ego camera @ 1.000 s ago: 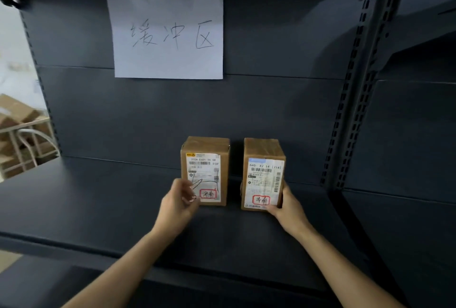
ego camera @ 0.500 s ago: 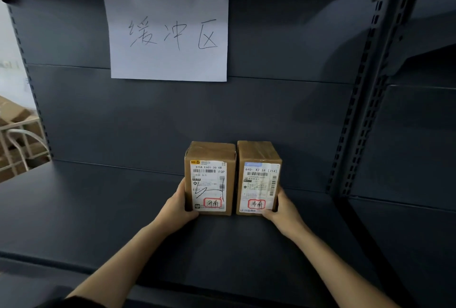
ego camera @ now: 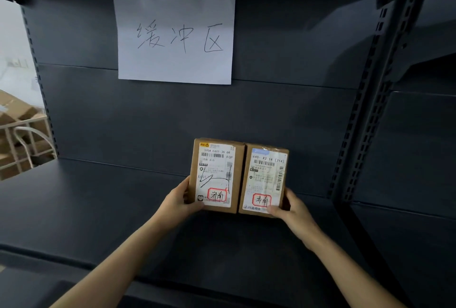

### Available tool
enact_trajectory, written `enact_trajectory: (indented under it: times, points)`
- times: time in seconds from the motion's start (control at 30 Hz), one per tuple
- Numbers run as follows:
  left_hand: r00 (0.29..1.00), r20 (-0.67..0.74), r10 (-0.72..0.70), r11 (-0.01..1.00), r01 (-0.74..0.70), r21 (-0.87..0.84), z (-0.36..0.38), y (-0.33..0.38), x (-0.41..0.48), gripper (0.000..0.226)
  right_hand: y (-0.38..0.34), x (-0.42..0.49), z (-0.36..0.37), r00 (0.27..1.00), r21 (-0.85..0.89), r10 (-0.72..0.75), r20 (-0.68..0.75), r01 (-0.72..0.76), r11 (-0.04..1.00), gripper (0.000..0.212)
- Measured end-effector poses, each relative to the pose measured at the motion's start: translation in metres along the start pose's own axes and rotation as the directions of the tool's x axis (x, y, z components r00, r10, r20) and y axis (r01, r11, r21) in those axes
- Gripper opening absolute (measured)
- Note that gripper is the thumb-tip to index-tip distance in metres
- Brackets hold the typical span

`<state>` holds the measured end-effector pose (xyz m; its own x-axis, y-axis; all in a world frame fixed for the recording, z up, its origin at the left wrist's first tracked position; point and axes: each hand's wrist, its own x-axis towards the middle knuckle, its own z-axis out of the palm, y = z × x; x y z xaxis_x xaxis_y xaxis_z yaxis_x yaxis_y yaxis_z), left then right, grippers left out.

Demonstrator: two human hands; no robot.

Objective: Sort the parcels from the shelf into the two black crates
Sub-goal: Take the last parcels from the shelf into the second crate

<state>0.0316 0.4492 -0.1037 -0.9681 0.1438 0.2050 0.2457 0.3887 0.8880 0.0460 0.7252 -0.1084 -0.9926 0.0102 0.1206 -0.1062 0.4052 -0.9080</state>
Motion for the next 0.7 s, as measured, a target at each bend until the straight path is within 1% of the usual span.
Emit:
enact_trajectory:
  times: [0.1, 0.2, 0.3, 0.5, 0.6, 0.7]
  points:
    - [1.0, -0.002, 0.01, 0.997, -0.011, -0.072, 0.002, 0.007, -0.007, 0.054, -0.008, -0.009, -0.006, 0.998, 0.046, -0.052, -0.019, 0.053, 0.998, 0.063]
    - [1.0, -0.001, 0.029, 0.993, -0.029, -0.111, 0.006, 0.015, -0.015, 0.051, -0.015, -0.018, -0.011, 0.995, 0.096, -0.096, -0.018, 0.097, 0.991, 0.051]
    - [0.998, -0.007, 0.07, 0.986, -0.07, -0.153, 0.009, 0.025, -0.023, 0.049, -0.016, -0.028, -0.014, 0.993, 0.111, -0.119, -0.002, 0.119, 0.987, 0.041]
    - [0.993, -0.007, 0.117, 0.977, -0.116, -0.178, 0.016, 0.038, -0.042, 0.051, -0.011, -0.043, -0.019, 0.991, 0.106, -0.129, 0.042, 0.124, 0.987, 0.043]
    - [0.995, -0.031, 0.097, 0.98, -0.101, -0.174, 0.019, 0.038, -0.053, 0.052, -0.01, -0.048, -0.018, 0.988, 0.12, -0.138, 0.064, 0.129, 0.984, 0.043]
    - [0.995, -0.067, 0.068, 0.988, -0.076, -0.135, 0.019, 0.037, -0.066, 0.052, -0.008, -0.053, -0.016, 0.985, 0.139, -0.142, 0.093, 0.128, 0.982, 0.043]
